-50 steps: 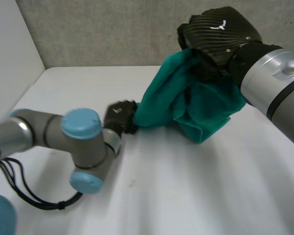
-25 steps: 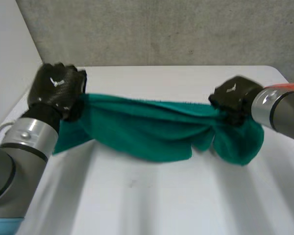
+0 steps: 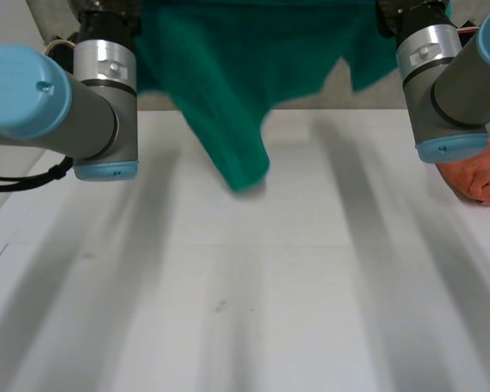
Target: Fold the laundry.
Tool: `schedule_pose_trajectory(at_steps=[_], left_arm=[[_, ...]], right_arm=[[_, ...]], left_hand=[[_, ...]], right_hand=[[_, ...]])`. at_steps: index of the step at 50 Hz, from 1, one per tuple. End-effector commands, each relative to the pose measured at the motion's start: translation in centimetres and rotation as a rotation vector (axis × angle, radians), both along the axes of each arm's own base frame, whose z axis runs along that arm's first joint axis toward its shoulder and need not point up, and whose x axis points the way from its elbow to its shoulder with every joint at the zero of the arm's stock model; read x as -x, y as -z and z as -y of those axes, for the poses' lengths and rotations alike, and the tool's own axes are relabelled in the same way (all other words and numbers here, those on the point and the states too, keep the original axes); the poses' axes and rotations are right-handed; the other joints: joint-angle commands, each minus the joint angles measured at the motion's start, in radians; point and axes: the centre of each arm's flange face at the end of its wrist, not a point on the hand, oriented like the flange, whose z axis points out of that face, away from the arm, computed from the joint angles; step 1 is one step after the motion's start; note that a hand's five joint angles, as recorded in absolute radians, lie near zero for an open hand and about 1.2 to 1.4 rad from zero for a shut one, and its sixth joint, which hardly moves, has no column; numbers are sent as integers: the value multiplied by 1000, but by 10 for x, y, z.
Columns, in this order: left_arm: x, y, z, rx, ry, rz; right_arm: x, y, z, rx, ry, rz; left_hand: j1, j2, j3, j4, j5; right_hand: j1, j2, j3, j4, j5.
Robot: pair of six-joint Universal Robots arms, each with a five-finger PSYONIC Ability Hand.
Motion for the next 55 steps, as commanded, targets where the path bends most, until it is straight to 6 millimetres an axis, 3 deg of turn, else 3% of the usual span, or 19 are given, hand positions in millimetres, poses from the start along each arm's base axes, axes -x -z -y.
schedule_pose_trajectory(at_steps=[1, 4, 6, 7, 9, 10, 13, 14, 18, 21, 25, 28, 32, 33, 35, 41, 46, 55], left_arm=[[-10, 33, -25, -89, 14, 44], [-14, 77, -36, -211, 18, 108], [-17, 97, -41, -265, 14, 134], [-20, 117, -48, -322, 14, 163], [-23, 138, -55, -380, 13, 191], [-27, 155, -62, -432, 11, 218], [-32, 184, -75, -521, 13, 266], [-32, 204, -87, -581, 25, 304], [-26, 234, -123, -702, 81, 401], [-24, 236, -144, -754, 97, 453], [-33, 225, -158, -790, 72, 462], [-38, 221, -166, -803, 66, 470], [-39, 222, -176, -819, 74, 488], [-40, 222, -178, -824, 77, 495], [-41, 223, -179, -828, 77, 496], [-41, 221, -175, -824, 69, 488], [-41, 217, -173, -812, 67, 478], [-40, 211, -172, -795, 71, 472]], right_arm=[[4, 37, -8, -143, -35, -20], [8, 63, -16, -230, -53, -44], [8, 79, -21, -279, -63, -66], [9, 98, -26, -333, -69, -97], [11, 117, -32, -390, -77, -121], [13, 138, -41, -459, -87, -151], [18, 169, -56, -571, -94, -208], [22, 186, -67, -638, -92, -259], [33, 210, -95, -771, -81, -381], [39, 213, -115, -845, -86, -422], [52, 197, -134, -894, -74, -439], [63, 191, -145, -954, -67, -443], [73, 186, -157, -1024, -79, -447], [74, 183, -158, -1030, -90, -441], [76, 177, -156, -1016, -94, -432], [90, 147, -131, -923, -45, -377], [89, 133, -123, -885, -58, -401], [80, 145, -112, -944, -153, -556]], left_hand=[[247, 201, 205, 196, 260], [247, 201, 205, 196, 260], [247, 201, 205, 196, 260], [247, 201, 205, 196, 260], [247, 201, 205, 196, 260], [247, 201, 205, 196, 260], [247, 201, 205, 196, 260], [247, 201, 205, 196, 260], [247, 201, 205, 196, 260], [247, 201, 205, 196, 260], [247, 201, 205, 196, 260], [247, 201, 205, 196, 260], [247, 201, 205, 196, 260], [247, 201, 205, 196, 260], [247, 201, 205, 196, 260], [247, 201, 205, 196, 260], [247, 201, 205, 196, 260], [247, 201, 205, 196, 260]], right_hand=[[446, 228, 214, 209, 259], [446, 228, 214, 209, 259], [446, 228, 214, 209, 259], [446, 228, 214, 209, 259], [446, 228, 214, 209, 259], [446, 228, 214, 209, 259], [446, 228, 214, 209, 259], [446, 228, 214, 209, 259], [446, 228, 214, 209, 259], [446, 228, 214, 209, 259], [421, 203, 189, 184, 234], [189, -29, -43, -48, 2], [-333, -551, -565, -570, -520], [-584, -802, -816, -821, -771], [-698, -916, -930, -935, -885], [-689, -907, -921, -927, -876], [-663, -881, -895, -900, -850], [-552, -769, -783, -789, -738]])
